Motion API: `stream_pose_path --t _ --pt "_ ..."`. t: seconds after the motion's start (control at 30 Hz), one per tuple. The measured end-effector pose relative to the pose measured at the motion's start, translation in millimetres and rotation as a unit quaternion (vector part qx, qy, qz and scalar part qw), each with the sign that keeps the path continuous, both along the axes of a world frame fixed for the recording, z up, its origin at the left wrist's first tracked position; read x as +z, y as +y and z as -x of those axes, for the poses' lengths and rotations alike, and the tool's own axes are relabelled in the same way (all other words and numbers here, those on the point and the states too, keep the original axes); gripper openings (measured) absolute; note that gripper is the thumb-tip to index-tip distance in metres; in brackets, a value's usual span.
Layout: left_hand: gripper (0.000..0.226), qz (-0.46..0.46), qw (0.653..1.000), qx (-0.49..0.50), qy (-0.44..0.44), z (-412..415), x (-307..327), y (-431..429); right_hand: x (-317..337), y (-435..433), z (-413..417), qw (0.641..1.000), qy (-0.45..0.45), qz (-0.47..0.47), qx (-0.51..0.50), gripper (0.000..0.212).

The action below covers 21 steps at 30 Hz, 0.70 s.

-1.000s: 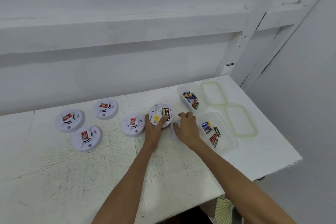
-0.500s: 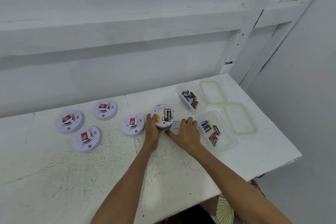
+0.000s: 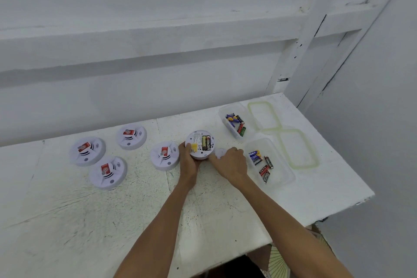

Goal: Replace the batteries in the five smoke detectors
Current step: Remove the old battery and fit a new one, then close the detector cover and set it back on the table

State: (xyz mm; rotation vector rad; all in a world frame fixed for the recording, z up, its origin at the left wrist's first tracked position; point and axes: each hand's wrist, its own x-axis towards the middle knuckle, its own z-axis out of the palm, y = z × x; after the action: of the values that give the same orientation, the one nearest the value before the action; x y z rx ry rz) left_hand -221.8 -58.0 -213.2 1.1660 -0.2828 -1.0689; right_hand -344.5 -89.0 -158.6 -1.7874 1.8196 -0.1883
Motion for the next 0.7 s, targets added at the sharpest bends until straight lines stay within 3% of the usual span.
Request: stream_pose_path --t 0.2,0.3,0.43,0.57,0.7 --pt "0.022 0.007 0.999 -0.010 -0.043 1.2 0.0 -0.2 8.0 -11.9 6.0 0.979 -0.168 -0.084 -0.076 0.059" --pt "0.029 0.010 0.994 -0.022 -0.103 3.5 0.8 2.1 11.5 -5.5 0.2 0.979 -0.196 0.029 -0.046 0.056" --pt "0.038 0.022 0.984 -0.053 -0.168 3.1 5.6 6.9 20.2 -3.5 -7.9 0.966 -0.135 0.193 0.109 0.058" --pt "0.058 0.010 0.975 -0.067 -0.212 -0.7 2.2 6.4 13.4 -6.9 -13.9 0.946 -0.050 0.233 0.218 0.062" --pt "0.047 -0.006 0.989 -0.060 -0.138 -1.4 3.5 3.2 11.6 -11.1 -13.9 0.927 -0.050 0.268 0.256 0.056"
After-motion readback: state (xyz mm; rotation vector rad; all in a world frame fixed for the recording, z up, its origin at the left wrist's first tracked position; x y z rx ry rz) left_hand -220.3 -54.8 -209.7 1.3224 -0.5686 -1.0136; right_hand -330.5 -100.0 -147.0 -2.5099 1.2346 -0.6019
